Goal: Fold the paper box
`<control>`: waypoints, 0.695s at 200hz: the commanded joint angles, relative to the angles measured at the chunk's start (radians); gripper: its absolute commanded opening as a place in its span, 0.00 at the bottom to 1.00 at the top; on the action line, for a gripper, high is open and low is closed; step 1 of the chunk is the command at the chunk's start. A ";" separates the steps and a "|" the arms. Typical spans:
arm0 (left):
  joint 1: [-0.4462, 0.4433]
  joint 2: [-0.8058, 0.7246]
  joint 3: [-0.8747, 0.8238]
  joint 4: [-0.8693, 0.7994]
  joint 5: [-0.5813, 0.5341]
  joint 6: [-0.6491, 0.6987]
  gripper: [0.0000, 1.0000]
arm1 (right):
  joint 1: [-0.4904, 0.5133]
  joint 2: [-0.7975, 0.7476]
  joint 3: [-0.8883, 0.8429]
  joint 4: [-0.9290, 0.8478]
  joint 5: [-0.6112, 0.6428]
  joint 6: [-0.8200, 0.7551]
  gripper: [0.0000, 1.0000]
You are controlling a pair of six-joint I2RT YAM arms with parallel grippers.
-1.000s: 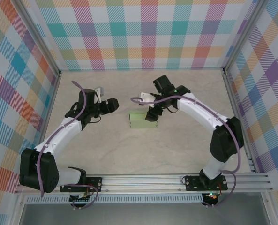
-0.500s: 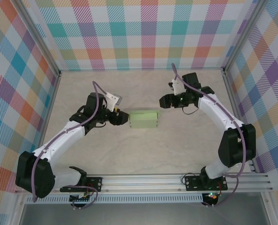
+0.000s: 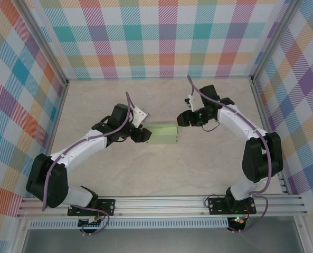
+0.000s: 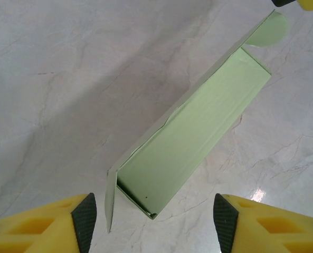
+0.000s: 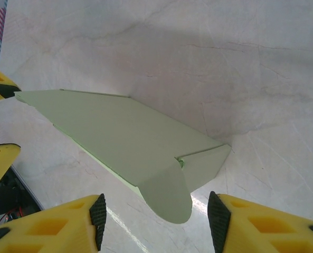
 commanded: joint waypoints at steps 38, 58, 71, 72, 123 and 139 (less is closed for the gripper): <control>-0.011 0.038 0.040 -0.009 -0.057 -0.004 0.54 | 0.026 0.029 0.015 0.003 -0.001 -0.027 0.51; -0.012 0.054 0.045 -0.008 -0.081 -0.026 0.54 | 0.030 0.031 0.011 0.004 0.003 -0.025 0.51; -0.018 0.067 0.043 -0.002 -0.102 -0.044 0.54 | 0.032 0.030 0.002 0.009 0.009 -0.023 0.51; -0.019 0.068 0.043 -0.002 -0.104 -0.045 0.54 | 0.032 0.030 0.001 0.008 0.010 -0.023 0.51; -0.045 0.094 0.031 0.042 -0.130 -0.116 0.53 | 0.039 0.027 -0.015 0.028 0.021 -0.003 0.47; -0.061 0.111 0.030 0.057 -0.151 -0.137 0.53 | 0.043 0.028 -0.018 0.035 0.022 0.001 0.46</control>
